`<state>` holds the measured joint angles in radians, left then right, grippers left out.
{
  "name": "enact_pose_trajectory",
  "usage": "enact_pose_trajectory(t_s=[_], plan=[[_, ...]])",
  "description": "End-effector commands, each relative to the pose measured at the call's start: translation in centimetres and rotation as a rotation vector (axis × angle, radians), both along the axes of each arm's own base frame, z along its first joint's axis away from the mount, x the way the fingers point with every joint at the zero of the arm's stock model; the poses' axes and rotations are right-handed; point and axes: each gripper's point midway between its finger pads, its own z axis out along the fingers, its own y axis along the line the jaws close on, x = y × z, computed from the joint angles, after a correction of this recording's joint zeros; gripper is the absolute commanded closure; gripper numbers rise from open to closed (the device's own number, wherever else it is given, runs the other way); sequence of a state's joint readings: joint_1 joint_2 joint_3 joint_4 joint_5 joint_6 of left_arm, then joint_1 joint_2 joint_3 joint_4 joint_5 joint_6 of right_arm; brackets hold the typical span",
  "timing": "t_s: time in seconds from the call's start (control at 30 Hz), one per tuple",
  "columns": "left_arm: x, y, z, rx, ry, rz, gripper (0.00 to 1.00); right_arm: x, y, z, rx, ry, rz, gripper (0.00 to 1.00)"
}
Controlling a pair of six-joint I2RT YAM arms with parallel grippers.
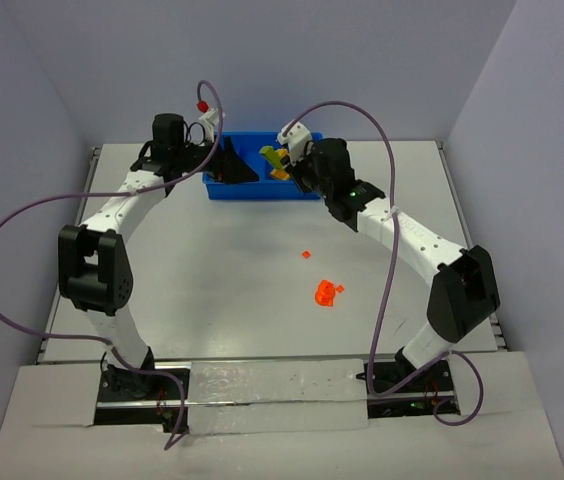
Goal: Sort the legos into containers by color
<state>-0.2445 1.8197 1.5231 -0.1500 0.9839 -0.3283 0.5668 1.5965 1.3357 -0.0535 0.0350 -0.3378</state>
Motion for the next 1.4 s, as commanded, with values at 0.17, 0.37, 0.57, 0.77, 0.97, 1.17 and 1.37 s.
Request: enact_pose_trajectory(t_s=[0.17, 0.37, 0.57, 0.77, 0.97, 1.17, 1.37], plan=[[1.3, -1.4, 4.8, -0.083, -0.077, -0.016, 0.05, 0.0, 2.0, 1.0, 0.0, -0.009, 0.036, 1.0], [2.0, -1.8, 5.1, -0.101, -0.074, -0.022, 0.07, -0.3, 2.7, 1.3, -0.012, -0.025, 0.057, 1.0], [2.4, -1.9, 4.6, -0.093, -0.06, -0.007, 0.2, -0.8, 3.4, 1.8, -0.03, -0.045, 0.08, 1.0], [2.0, -2.0, 4.8, -0.106, -0.058, -0.036, 0.59, -0.6, 3.4, 2.1, -0.033, -0.058, 0.063, 1.0], [1.4, -1.6, 3.6, -0.078, -0.017, -0.045, 1.0, 0.6, 2.9, 2.2, -0.029, -0.087, 0.003, 1.0], [0.7, -0.5, 2.4, -0.046, 0.007, -0.045, 1.0, 2.5, 1.6, 3.0, -0.006, -0.096, -0.066, 1.0], [0.5, 0.9, 0.5, 0.047, 0.01, 0.0, 1.0, 4.0, 0.6, 3.7, 0.009, -0.105, -0.104, 1.0]])
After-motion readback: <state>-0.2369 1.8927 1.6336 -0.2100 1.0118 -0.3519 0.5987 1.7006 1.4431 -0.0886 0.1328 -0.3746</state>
